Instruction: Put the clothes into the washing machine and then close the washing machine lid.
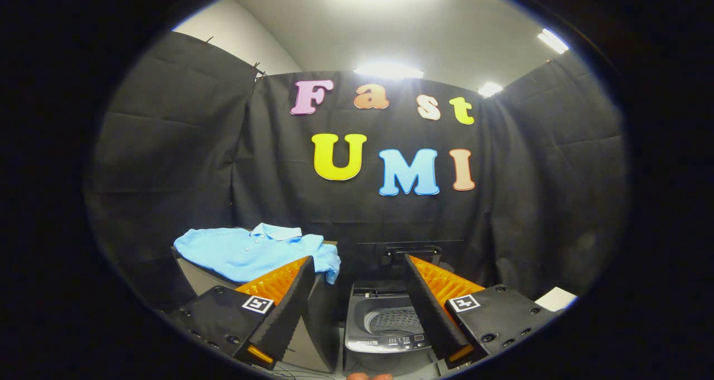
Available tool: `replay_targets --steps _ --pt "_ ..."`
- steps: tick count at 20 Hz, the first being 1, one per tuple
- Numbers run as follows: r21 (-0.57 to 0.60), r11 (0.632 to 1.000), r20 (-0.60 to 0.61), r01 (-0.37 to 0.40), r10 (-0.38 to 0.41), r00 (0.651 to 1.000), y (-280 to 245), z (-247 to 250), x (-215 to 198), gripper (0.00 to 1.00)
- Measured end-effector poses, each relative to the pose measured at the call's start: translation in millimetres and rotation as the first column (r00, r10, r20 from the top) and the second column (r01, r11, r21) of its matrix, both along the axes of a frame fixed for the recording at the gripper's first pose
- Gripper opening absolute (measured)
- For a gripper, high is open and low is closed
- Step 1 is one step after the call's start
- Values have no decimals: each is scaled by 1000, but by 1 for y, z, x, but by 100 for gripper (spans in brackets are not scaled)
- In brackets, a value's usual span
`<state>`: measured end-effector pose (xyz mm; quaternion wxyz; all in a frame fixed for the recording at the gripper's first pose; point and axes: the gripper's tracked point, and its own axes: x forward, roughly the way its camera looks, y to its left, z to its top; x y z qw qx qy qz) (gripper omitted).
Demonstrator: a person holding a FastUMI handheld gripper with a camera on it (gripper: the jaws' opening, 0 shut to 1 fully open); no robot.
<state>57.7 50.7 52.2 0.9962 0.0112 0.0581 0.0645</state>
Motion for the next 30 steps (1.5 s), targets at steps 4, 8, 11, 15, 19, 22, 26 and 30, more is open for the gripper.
replay_targets --steps 4,8,11,15,19,22,26,30 --pt "78 993 -72 -86 91 993 46 28 28 98" --pt "49 988 -117 -147 152 981 79 45 58 98" --pt "62 979 -160 -193 200 967 108 45 77 98" --pt "79 967 -257 -242 254 932 146 27 95 98" --pt "70 955 -363 -290 295 884 179 0 111 98" --pt "70 948 -427 -310 310 850 201 -21 116 98" --pt "49 945 -459 -323 308 834 220 -38 130 98" --pt "6 935 -482 -355 314 818 239 -55 138 98"
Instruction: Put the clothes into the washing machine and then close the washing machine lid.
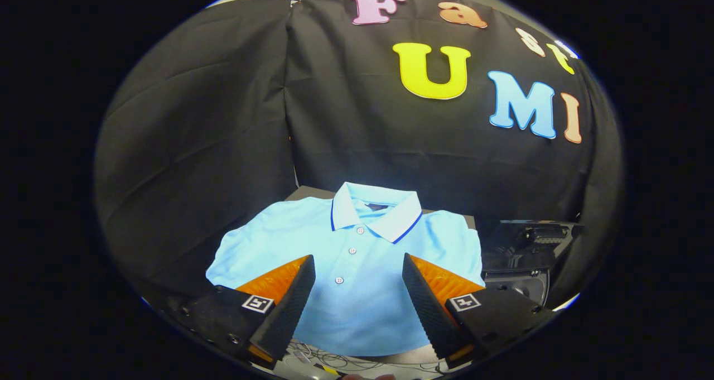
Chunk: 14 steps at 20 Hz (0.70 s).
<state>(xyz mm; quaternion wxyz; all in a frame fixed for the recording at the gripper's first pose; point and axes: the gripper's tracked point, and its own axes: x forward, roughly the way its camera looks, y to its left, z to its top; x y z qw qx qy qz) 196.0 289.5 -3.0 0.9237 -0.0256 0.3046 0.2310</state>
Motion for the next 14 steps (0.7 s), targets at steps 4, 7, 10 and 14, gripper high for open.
replay_targets --steps 4,7,10,14 --pt "-34 999 -17 -13 12 1000 14 -19 2 98" --pt "-70 997 -29 -21 19 999 21 -33 11 99" --pt "-77 997 -66 -11 6 998 21 -52 14 99" --pt "-65 998 -89 -16 10 996 25 -61 13 99"
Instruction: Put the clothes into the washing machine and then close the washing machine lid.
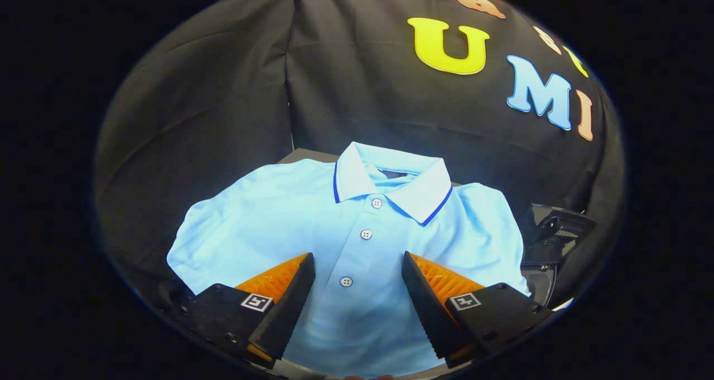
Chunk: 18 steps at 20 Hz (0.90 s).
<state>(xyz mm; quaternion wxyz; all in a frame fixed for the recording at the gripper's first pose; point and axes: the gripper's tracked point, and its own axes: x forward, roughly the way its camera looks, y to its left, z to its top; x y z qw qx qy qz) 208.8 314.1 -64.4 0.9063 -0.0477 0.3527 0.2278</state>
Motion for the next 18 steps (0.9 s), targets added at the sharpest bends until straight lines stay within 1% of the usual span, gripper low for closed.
replay_targets --steps 6,7,12,17,18 --pt "-21 1000 -28 -23 23 999 0 -3 -2 99" --pt "-22 999 -27 -28 27 999 0 -2 -1 96" --pt "-35 998 -63 -45 42 997 2 -2 0 96" --pt "-33 996 -73 -80 78 994 2 -1 1 67" --pt "-37 997 -60 -70 68 996 -2 0 5 67"
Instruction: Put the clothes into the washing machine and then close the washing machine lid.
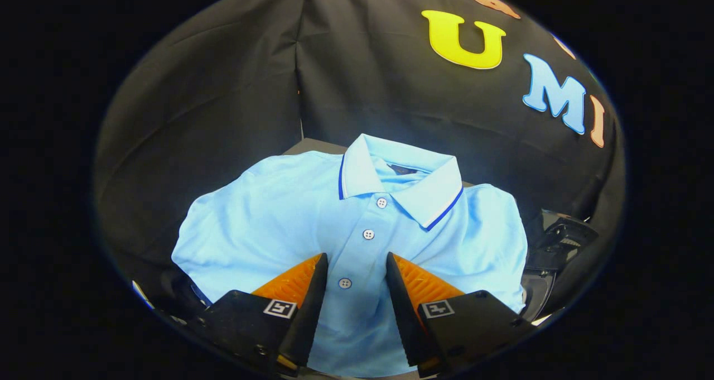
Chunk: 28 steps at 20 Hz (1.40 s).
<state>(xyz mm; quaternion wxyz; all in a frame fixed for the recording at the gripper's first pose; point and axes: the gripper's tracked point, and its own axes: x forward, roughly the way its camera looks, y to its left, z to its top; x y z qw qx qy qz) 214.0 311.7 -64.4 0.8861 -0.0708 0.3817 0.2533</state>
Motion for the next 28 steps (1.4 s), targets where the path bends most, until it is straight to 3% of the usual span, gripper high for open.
replay_targets --steps 2,10,20,28 --pt "62 997 -20 56 -55 998 0 -1 2 12" --pt "121 993 28 13 -16 999 -3 10 0 12" --pt "270 960 184 -78 28 983 -18 99 19 12" --pt "298 946 263 -128 48 964 -42 140 36 12"
